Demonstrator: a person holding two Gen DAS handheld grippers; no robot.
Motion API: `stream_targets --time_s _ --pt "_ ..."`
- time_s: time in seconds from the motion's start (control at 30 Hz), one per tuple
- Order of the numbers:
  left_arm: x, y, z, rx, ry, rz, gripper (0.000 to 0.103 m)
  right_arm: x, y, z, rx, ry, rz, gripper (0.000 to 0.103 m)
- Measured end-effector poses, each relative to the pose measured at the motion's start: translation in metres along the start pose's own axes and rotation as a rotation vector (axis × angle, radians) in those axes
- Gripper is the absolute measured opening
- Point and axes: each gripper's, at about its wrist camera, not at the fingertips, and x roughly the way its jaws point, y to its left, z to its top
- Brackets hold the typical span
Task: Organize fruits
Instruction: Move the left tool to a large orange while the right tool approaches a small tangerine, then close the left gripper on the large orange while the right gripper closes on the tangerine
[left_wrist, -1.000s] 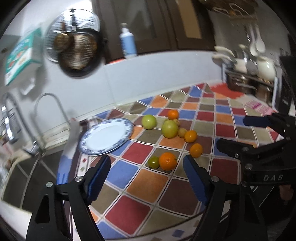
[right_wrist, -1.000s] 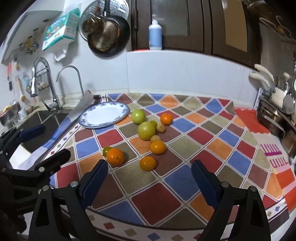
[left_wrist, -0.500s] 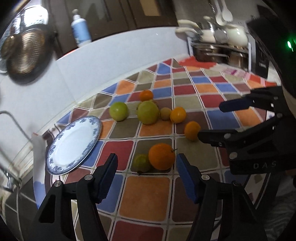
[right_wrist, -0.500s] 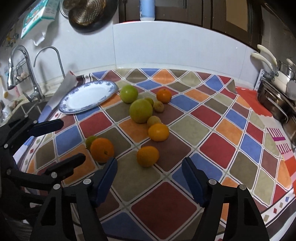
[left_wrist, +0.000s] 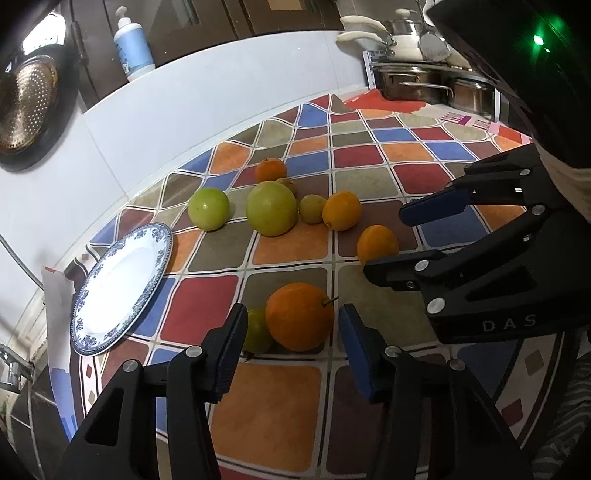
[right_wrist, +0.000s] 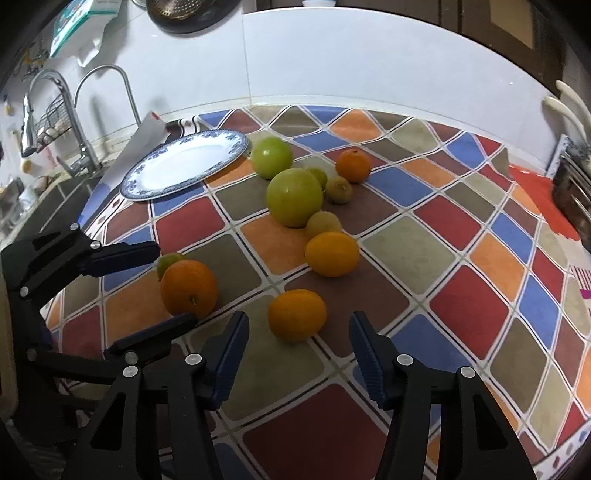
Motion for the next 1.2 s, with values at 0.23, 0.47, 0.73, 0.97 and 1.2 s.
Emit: stream_targets --time_s 0.23,0.47,0.73,0.97,1.2 --pt "0.009 -0.005 0.004 0.008 0.009 0.014 0.041 0.010 -0.005 0.002 -0.016 0.017 0.038 0.049" --pt "0.012 -0.003 0.010 -0.023 0.011 0.013 0.040 0.012 -0.010 0.002 -0.013 0.025 0.074 0.037" --pt "0.001 0.006 0.015 -0.119 -0.011 0.001 0.040 0.004 -0.013 0.003 0.002 0.015 0.090 0.037" --pt "-0.018 0.023 0.021 -0.225 -0.051 0.024 0.040 -0.011 -0.008 0.013 -0.005 -0.025 0.097 0.037" --pt "-0.044 0.046 0.027 -0.313 -0.100 0.071 0.040 -0.029 0.005 0.032 -0.023 -0.087 0.123 0.037"
